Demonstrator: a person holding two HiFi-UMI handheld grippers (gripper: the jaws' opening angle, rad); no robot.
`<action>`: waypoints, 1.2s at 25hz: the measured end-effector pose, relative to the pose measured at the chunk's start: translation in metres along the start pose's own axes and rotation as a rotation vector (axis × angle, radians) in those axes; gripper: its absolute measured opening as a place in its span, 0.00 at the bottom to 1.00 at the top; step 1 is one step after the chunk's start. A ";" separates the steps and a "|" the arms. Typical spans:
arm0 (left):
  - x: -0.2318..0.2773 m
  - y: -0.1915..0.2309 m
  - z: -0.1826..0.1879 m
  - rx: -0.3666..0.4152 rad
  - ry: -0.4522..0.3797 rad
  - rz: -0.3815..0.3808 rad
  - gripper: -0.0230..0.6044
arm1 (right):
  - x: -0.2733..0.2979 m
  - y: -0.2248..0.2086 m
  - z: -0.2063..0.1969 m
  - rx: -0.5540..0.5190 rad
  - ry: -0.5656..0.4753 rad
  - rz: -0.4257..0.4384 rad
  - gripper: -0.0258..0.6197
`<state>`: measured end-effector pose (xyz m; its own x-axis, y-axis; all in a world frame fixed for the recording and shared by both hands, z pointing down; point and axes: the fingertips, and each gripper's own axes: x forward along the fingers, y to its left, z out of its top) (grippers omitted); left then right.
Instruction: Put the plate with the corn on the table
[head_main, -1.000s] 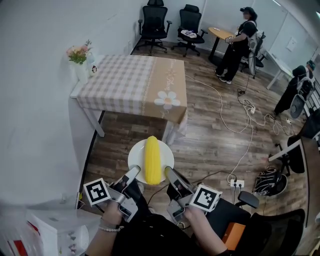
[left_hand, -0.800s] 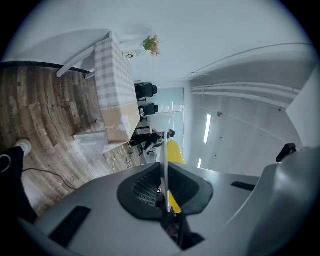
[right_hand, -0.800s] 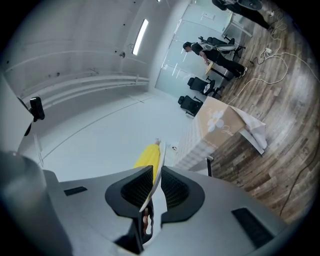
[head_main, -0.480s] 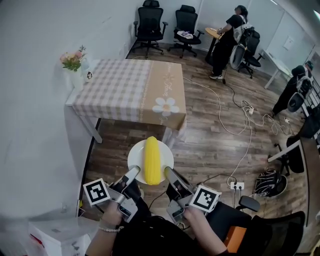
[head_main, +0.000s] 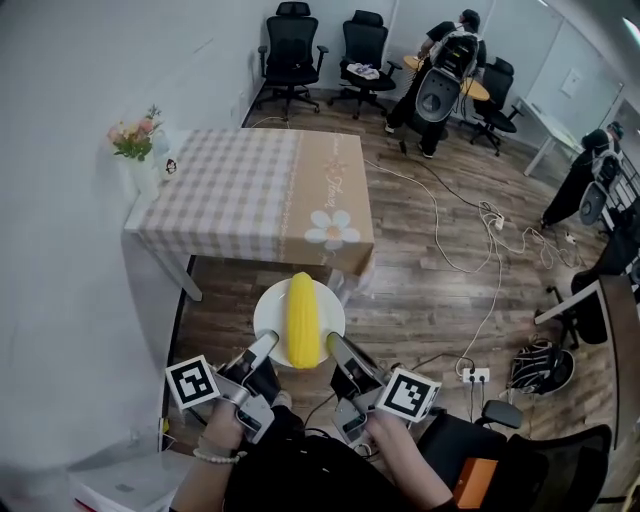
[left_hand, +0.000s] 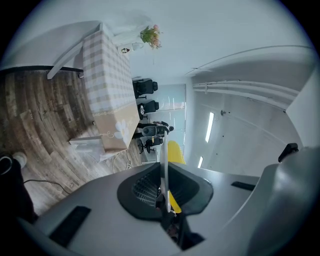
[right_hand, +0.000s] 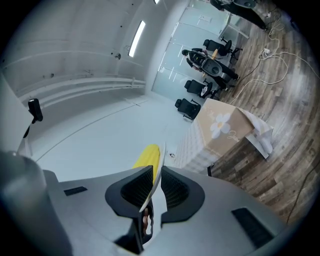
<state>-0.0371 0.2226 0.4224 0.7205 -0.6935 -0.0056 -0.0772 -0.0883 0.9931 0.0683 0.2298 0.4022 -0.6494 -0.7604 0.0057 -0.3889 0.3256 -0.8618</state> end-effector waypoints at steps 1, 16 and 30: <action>0.003 -0.001 0.006 0.000 0.003 -0.002 0.10 | 0.006 0.000 0.003 0.001 -0.004 -0.001 0.16; 0.053 0.013 0.089 -0.006 0.046 -0.012 0.10 | 0.088 -0.023 0.037 -0.013 -0.034 -0.044 0.16; 0.075 0.025 0.145 0.002 0.090 -0.030 0.10 | 0.143 -0.033 0.048 -0.026 -0.072 -0.063 0.16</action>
<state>-0.0845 0.0646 0.4297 0.7813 -0.6236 -0.0248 -0.0559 -0.1094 0.9924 0.0196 0.0829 0.4067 -0.5751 -0.8178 0.0221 -0.4450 0.2900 -0.8472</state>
